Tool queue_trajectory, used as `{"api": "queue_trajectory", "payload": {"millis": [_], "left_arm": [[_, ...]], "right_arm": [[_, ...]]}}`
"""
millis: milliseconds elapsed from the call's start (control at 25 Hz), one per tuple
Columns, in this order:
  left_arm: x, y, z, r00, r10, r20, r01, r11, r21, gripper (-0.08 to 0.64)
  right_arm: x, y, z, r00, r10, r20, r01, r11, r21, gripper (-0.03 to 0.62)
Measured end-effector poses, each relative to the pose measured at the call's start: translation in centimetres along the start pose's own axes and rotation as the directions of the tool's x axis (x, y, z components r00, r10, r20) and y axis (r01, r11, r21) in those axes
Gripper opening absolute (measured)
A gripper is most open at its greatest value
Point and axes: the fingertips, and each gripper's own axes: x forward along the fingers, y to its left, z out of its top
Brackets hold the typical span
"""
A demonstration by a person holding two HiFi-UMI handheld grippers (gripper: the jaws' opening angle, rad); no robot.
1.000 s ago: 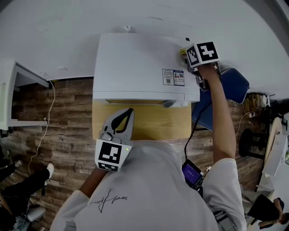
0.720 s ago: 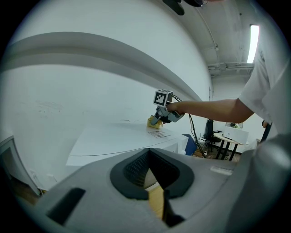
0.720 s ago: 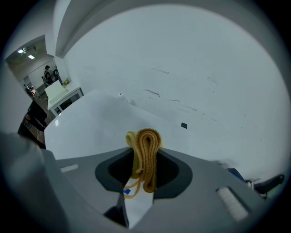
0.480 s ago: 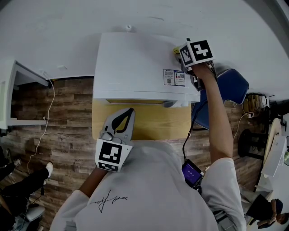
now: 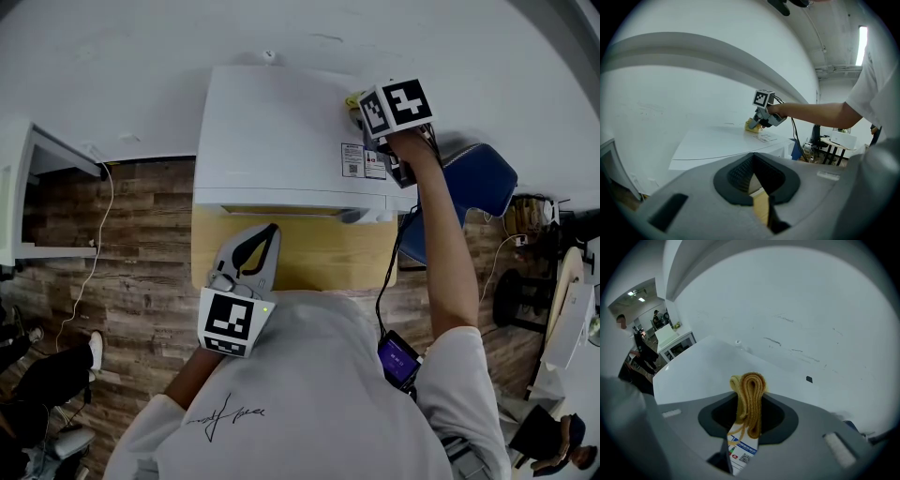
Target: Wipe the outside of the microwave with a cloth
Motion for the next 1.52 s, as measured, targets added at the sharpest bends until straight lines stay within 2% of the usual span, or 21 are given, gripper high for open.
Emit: {"api": "queue_trajectory", "payload": {"millis": [200,400,600,1520], "left_arm": [[-0.1,0.2,0.0,1.000,0.008,0.001,-0.008,1.000,-0.006,-0.005],[-0.3,0.5,0.0,1.000,0.017,0.000,-0.017,1.000,-0.009,-0.005],[-0.6,1.0,-0.1,0.999,0.032,0.000,-0.032,0.999,-0.017,-0.005],[-1.7,3.8,-0.2,0.995,0.096,0.004,-0.096,0.995,-0.042,-0.005]], "right_arm": [[0.4,1.9,1.0,0.999,0.043,0.012,-0.043,0.999,-0.014,0.118],[1.0,5.1,2.7,0.991,0.134,0.032,-0.133,0.991,-0.018,0.118],[1.9,8.4,4.4,0.985,0.170,0.033,-0.167,0.984,-0.065,0.118],[4.4,17.7,9.7,0.963,0.269,0.036,-0.257,0.947,-0.195,0.118]]}}
